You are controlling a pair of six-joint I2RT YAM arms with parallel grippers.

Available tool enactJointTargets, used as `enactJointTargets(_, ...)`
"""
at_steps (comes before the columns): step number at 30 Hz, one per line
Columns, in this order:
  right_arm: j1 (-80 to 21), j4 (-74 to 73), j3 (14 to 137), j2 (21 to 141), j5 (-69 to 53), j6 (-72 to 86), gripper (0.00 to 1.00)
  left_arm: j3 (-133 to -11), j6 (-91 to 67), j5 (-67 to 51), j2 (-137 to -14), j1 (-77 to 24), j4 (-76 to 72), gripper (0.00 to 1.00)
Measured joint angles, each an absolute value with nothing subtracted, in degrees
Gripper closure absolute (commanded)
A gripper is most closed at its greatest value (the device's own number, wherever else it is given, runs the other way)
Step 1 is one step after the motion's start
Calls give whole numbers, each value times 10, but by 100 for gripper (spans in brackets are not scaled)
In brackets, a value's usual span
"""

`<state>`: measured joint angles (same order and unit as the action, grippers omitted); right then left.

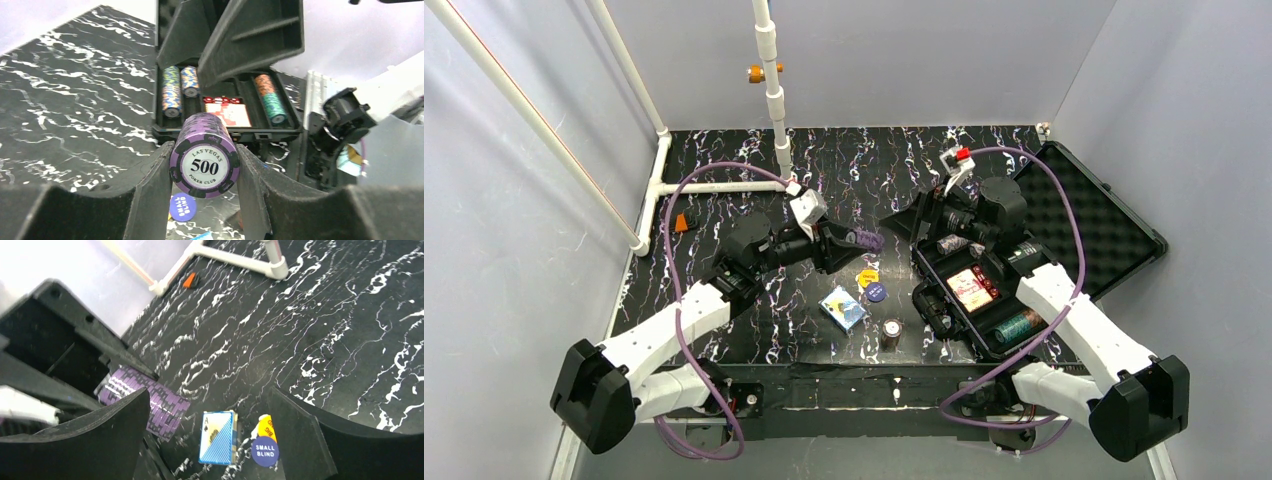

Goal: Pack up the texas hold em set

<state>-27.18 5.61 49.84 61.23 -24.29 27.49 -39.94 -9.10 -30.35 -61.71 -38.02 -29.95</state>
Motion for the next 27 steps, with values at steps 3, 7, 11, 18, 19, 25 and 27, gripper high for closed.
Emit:
enactJointTargets(3, -272, 38, 498, 612, -286, 213, 6, -413, -98, -341, -634, -378, -294, 100)
enactJointTargets(7, -274, 7, 502, 612, -304, 166, 4, -414, -87, -354, -637, -378, -283, 100)
enactJointTargets(11, -275, -13, 513, 611, -252, 203, 2, -414, -62, -345, -632, -378, -280, 100)
enactJointTargets(18, -275, 33, 481, 582, -170, 427, 2, -400, -19, -298, -622, -386, -284, 100)
enactJointTargets(19, -275, 51, 466, 575, -162, 467, 2, -395, -10, -288, -619, -389, -284, 100)
enactJointTargets(25, -275, 60, 452, 594, -140, 637, 1, -363, 41, -244, -607, -409, -309, 100)
enactJointTargets(27, -276, 60, 453, 616, -145, 691, 1, -349, 66, -231, -604, -417, -322, 100)
